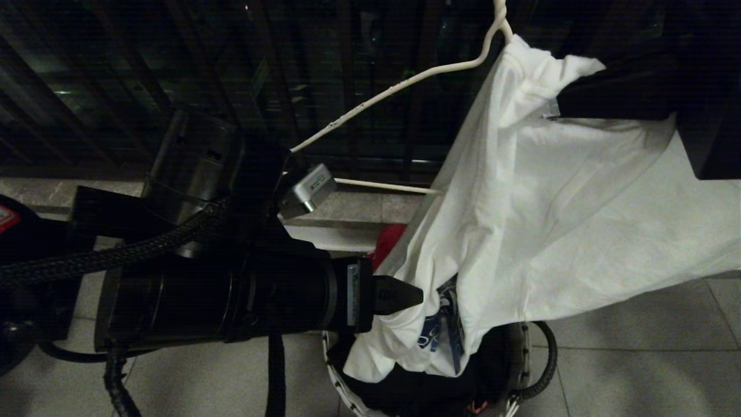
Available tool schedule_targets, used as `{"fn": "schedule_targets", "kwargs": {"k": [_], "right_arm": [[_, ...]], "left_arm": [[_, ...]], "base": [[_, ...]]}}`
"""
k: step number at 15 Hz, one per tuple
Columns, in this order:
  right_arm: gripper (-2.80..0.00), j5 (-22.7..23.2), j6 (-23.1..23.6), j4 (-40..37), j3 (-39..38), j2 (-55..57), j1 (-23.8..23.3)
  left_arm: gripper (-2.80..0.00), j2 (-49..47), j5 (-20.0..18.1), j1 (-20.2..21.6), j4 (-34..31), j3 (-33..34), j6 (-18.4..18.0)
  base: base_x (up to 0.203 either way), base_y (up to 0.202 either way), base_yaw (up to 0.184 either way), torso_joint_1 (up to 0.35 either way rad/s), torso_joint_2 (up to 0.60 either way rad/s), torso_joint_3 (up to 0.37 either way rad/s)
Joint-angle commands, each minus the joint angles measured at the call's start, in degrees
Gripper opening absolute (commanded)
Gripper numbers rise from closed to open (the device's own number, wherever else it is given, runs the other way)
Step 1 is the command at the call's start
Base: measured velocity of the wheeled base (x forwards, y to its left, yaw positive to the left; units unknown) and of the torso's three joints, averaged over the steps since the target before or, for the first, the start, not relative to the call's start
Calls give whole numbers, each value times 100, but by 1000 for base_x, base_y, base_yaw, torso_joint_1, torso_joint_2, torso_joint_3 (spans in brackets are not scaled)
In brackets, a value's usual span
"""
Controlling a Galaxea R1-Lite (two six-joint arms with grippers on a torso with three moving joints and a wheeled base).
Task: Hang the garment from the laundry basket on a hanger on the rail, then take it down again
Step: Hang the clothes on the clothes rack
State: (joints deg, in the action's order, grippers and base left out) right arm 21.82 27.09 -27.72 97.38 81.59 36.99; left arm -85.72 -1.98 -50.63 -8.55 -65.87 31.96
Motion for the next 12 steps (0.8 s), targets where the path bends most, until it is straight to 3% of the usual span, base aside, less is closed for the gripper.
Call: {"fn": "schedule_targets", "kwargs": {"k": [1,12], "right_arm": [[-280,15,16,-14,0,-12,2],[-280,15,16,-14,-17,-29,-157]], "left_arm": [[0,-182,176,0,7,0,20],[0,181,176,8,187,48,5]], "base": [[0,0,0,0,0,0],[0,0,0,0,0,0]]}}
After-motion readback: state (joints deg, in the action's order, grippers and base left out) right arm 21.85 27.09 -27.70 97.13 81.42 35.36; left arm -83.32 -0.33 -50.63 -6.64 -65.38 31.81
